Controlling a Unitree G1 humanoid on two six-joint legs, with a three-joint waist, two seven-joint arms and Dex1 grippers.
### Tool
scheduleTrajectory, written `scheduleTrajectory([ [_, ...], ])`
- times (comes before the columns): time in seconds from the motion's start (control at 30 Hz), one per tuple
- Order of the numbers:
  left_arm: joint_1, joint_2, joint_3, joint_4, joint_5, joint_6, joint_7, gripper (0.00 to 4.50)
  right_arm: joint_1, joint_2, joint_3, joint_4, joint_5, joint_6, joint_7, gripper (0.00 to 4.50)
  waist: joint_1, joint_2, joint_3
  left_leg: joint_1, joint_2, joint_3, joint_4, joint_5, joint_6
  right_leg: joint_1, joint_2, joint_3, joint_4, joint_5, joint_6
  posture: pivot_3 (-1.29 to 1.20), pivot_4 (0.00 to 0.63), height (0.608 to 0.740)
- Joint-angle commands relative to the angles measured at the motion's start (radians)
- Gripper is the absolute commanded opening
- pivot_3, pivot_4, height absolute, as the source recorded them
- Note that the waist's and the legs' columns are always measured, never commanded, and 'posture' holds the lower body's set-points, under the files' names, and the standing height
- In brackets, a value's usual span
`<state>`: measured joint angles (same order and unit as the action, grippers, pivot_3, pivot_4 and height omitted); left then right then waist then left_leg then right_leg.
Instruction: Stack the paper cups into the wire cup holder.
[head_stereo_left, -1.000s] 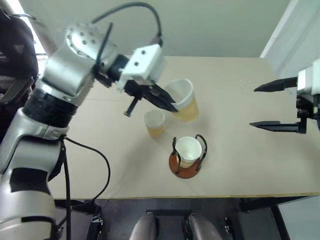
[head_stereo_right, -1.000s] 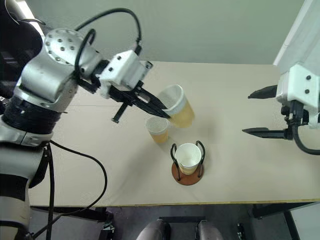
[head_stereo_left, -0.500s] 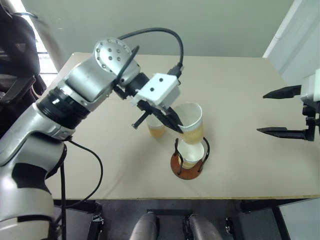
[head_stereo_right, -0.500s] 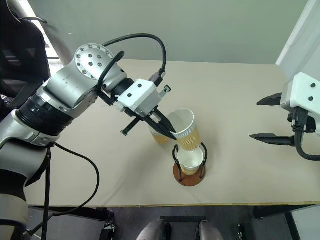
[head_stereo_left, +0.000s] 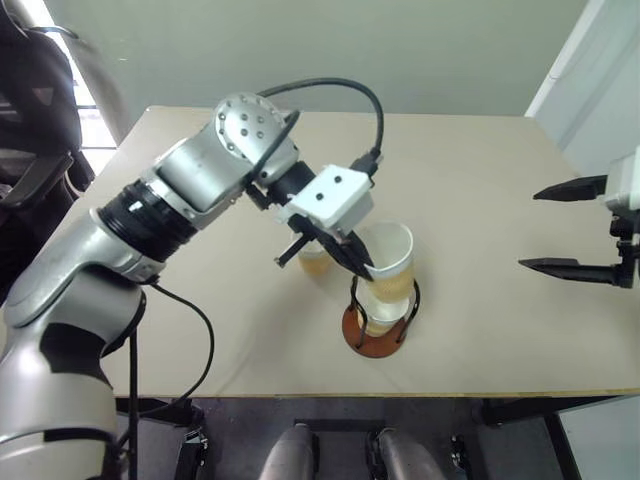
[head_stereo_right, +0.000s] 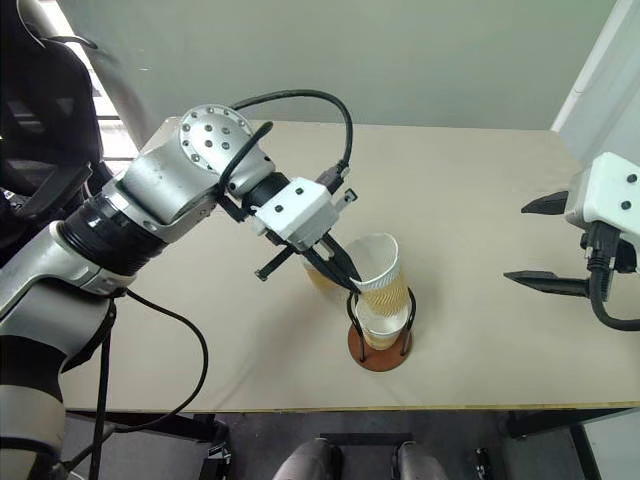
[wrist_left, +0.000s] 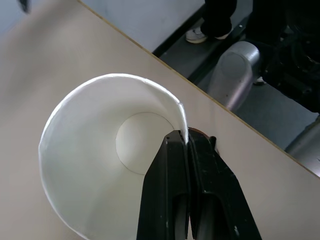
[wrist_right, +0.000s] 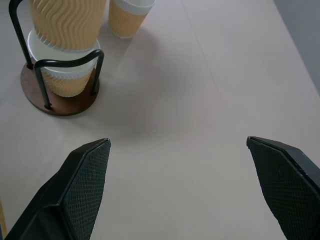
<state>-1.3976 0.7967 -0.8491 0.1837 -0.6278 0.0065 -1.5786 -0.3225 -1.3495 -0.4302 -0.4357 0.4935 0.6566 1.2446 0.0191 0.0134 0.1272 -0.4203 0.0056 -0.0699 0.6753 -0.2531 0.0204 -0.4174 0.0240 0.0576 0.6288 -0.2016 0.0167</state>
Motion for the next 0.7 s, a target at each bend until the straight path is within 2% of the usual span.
scheduleTrajectory([
  [0.03,-0.013,-0.001,0.004,0.000,-0.008,-0.019,-0.036,0.01,-0.001,-0.013,-0.098,-0.008,0.050,0.029,0.034,4.50,0.000,0.000,0.000,0.000,0.000,0.000,0.000,0.000,0.000,0.000,0.000,0.000,0.000,0.000,0.000,0.00,0.150,0.740],
  [0.37,-0.016,0.008,-0.034,0.003,-0.011,-0.033,-0.036,0.01,0.023,0.028,-0.335,-0.099,0.323,0.198,0.137,4.50,0.002,0.000,0.000,0.000,-0.001,0.000,0.000,0.000,0.000,0.001,0.000,0.001,0.000,-0.002,0.001,0.00,0.150,0.740],
  [0.7,-0.017,0.007,-0.077,0.026,0.004,-0.068,-0.036,0.01,0.019,0.020,-0.396,-0.161,0.464,0.263,0.089,4.50,0.002,0.000,0.000,0.000,-0.002,0.000,0.001,0.000,0.001,0.001,0.000,0.002,0.000,-0.003,0.001,0.00,0.150,0.740],
])
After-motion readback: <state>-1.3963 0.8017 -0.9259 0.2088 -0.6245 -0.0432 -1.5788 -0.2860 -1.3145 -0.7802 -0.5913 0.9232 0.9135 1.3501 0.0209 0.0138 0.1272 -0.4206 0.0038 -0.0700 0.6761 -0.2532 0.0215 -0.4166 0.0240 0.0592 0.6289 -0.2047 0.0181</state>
